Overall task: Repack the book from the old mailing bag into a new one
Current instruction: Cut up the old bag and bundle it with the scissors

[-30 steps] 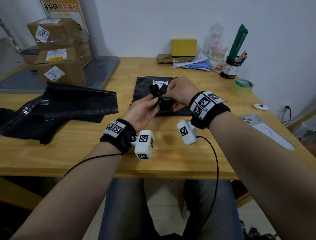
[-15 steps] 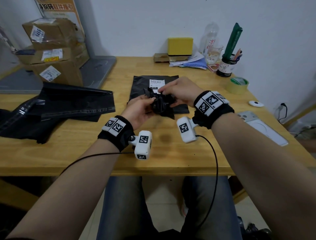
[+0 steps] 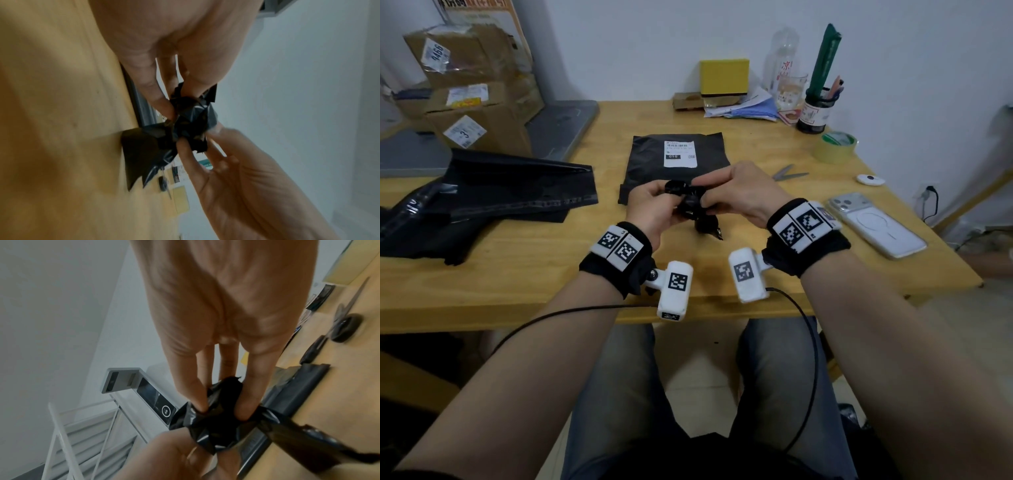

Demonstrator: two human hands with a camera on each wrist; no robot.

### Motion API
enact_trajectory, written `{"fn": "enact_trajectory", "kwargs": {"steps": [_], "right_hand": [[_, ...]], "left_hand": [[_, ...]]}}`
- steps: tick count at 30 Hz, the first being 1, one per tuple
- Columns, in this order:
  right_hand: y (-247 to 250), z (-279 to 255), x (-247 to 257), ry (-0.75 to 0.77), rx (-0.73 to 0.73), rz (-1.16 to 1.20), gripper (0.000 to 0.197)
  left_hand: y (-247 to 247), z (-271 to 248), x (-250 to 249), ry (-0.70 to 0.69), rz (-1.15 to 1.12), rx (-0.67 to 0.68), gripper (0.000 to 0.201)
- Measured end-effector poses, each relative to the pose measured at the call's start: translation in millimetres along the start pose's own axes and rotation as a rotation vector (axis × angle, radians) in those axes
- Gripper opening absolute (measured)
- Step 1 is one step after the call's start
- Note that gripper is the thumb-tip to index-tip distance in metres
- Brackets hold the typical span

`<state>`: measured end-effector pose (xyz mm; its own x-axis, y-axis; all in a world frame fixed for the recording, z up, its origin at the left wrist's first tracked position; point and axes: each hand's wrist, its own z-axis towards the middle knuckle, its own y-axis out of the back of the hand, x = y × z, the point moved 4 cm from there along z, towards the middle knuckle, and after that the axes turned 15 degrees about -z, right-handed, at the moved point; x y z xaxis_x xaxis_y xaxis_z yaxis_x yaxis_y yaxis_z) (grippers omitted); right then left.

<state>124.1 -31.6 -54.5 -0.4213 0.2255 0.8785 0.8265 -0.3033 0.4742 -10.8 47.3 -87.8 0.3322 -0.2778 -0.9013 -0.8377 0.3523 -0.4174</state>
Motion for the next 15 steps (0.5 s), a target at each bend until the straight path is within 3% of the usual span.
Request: {"fn": "enact_trajectory", "kwargs": {"steps": [7,11,15], "right_hand": [[20,-47,-24,-0.016,-0.051,-0.021,0.042],[42,-84,-42,-0.002,-0.176,0.019,0.043],[60,-119,-69,-0.016,-0.331,0.019,0.047]], "left_hand": [[-30,-39,26,-0.03,0.096,0.105,0.016],[-59,-62,33,-0.079,0.197,0.237,0.02],[-93,-90,46,-0.032,0.206,0.323,0.028]]}}
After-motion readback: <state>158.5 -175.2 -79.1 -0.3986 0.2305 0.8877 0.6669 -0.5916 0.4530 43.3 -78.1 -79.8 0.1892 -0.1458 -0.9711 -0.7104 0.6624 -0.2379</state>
